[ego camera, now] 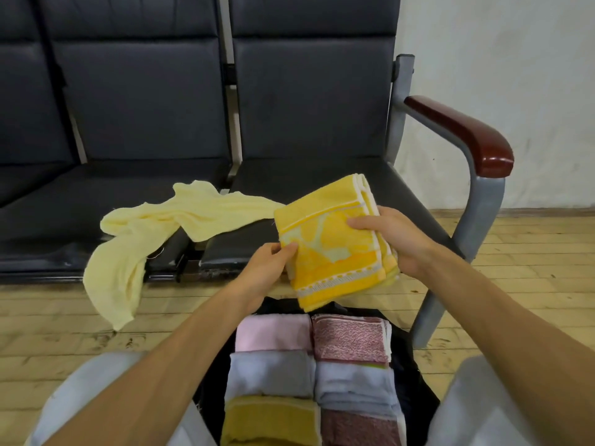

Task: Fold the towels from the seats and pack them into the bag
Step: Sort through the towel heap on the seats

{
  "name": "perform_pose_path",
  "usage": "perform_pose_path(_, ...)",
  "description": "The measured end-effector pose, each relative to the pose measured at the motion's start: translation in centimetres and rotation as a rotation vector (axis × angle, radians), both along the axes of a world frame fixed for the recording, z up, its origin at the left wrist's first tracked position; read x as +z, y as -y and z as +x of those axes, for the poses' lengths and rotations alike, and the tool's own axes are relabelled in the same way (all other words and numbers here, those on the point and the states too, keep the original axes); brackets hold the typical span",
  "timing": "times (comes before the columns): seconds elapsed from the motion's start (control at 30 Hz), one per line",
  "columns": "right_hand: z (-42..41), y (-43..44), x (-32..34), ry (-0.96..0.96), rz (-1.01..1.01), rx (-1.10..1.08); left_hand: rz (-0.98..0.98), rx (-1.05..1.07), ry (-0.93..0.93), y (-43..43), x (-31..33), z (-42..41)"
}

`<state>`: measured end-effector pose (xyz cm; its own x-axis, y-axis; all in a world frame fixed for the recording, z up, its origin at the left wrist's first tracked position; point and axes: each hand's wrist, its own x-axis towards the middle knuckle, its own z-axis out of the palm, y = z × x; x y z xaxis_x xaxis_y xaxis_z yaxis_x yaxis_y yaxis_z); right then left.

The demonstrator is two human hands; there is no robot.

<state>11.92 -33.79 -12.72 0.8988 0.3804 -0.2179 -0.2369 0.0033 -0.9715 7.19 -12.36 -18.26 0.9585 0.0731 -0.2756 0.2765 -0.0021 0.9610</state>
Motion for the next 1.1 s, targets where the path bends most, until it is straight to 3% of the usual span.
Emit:
perform_pose_path(0.1,-1.0,-0.2,0.2,-0.111,0.194,0.113,-0.356,-0.046,-0.043,-0.3,0.7,-0.7)
perform_pose_path(0.17,-1.2,-0.2,0.2,-0.158,0.282,0.143,-0.444,-0.099,-0.043,-0.5,1.3,-1.4)
perform_pose_path(0.43,-0.5,0.8,-1.2,-0.018,-0.01,0.129,-0.201,-0.031,0.109,-2.3,2.5,-2.9)
perform_pose_path(0.63,-0.6,1.8,-1.5,-0.068,0.012,0.211,-0.074,-0.157,0.067,-3.0,2.7,-3.3)
perform_pose_path(1.1,-0.2,3.5,-1.3,-0.062,0.25,0.231,-0.414,-0.114,0.144,-2.6,2.4,-2.7)
